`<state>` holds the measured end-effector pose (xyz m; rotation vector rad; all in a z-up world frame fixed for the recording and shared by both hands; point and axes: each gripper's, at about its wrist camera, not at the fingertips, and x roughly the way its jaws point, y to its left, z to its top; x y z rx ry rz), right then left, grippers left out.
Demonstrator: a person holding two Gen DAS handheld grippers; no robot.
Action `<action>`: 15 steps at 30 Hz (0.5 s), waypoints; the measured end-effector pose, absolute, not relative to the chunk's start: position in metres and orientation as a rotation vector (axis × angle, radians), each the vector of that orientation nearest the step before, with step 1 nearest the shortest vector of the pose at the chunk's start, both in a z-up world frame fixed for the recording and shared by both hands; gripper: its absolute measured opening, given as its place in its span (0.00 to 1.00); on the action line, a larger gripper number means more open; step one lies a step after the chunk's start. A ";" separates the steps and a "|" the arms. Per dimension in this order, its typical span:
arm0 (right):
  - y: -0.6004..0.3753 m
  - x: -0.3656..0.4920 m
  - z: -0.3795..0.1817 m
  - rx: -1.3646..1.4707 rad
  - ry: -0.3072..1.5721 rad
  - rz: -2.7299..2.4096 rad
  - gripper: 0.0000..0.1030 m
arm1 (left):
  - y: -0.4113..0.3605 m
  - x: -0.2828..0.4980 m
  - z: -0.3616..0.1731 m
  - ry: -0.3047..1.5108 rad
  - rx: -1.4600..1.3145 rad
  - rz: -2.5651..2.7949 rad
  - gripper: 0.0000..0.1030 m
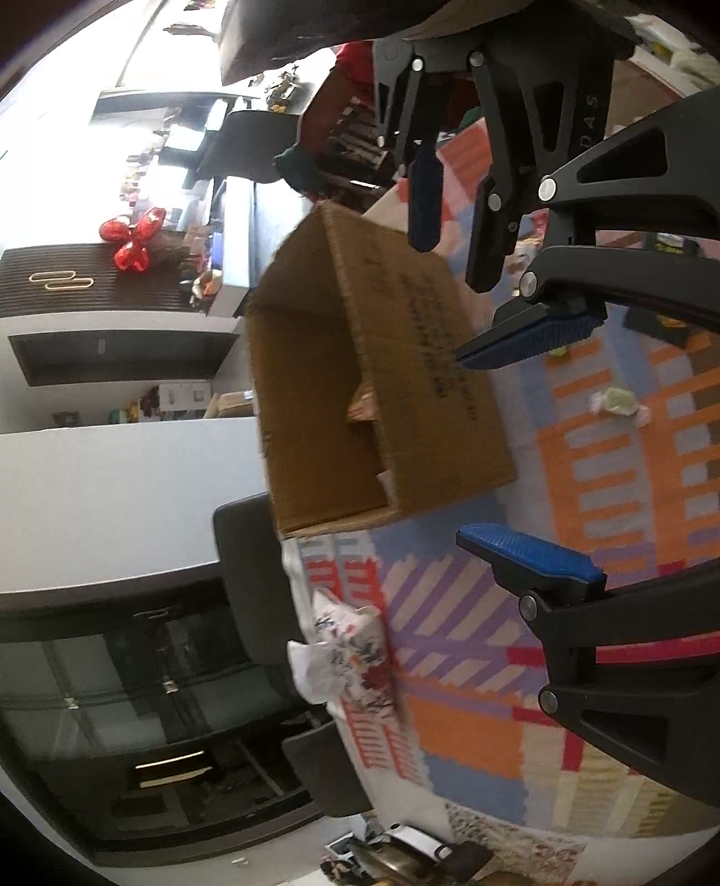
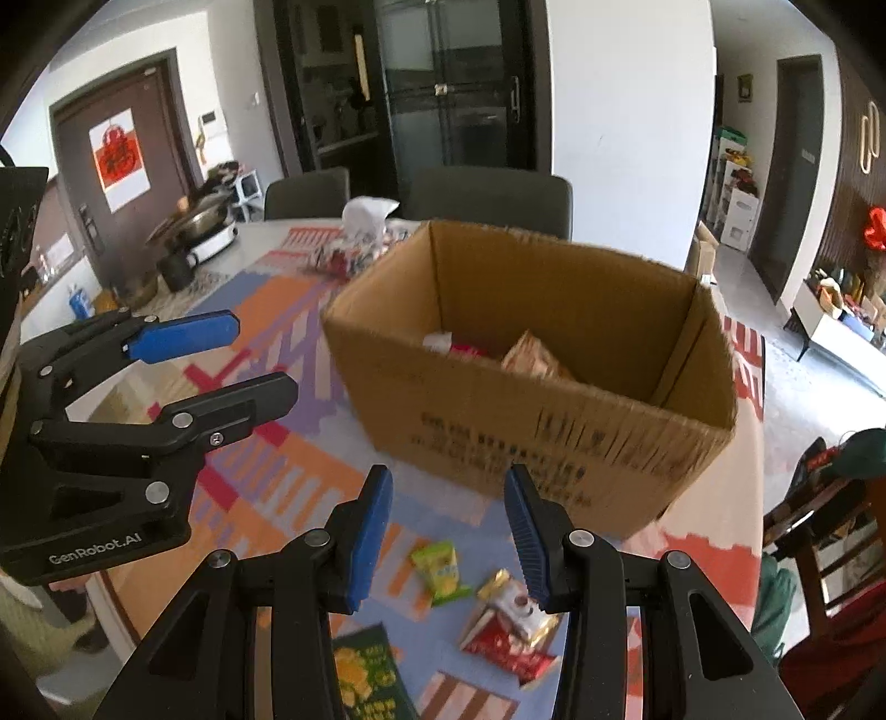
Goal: Organize snacks
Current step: 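Move both tools back toward the remaining snacks on the table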
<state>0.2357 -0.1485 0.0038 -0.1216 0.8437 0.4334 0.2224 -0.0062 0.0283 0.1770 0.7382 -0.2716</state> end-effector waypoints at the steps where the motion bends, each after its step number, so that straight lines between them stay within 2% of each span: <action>1: -0.148 0.233 0.001 -0.131 0.850 0.437 0.42 | -0.007 0.220 0.024 0.747 0.177 -0.276 0.55; 15: -0.135 0.226 -0.058 -0.231 0.996 0.483 0.42 | -0.005 0.206 -0.045 0.936 0.158 -0.306 0.55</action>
